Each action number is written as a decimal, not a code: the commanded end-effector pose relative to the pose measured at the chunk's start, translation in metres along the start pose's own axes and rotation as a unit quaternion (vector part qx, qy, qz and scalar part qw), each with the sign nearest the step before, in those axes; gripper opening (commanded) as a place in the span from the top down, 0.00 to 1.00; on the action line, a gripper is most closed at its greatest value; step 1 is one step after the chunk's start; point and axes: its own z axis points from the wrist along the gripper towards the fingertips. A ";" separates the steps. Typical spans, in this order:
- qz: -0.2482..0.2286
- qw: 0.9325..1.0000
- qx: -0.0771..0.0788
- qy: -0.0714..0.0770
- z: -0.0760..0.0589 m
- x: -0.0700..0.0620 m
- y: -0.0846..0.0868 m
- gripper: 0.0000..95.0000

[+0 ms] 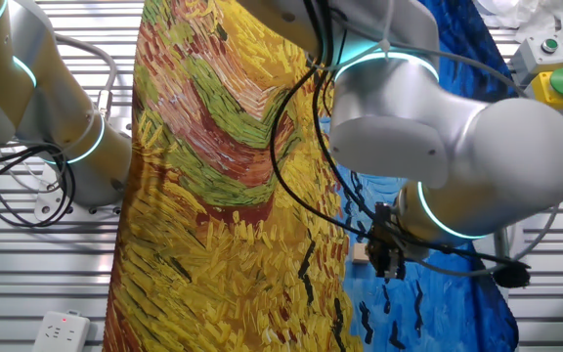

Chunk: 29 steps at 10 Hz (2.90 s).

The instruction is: Pick up the small block on the left and move it to the right

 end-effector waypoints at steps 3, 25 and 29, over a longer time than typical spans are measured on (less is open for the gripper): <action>0.003 1.000 0.001 -0.006 0.011 0.004 0.005 1.00; -0.004 1.000 0.000 -0.023 0.027 0.000 0.002 0.60; -0.007 1.000 0.003 -0.023 0.035 -0.002 0.001 0.60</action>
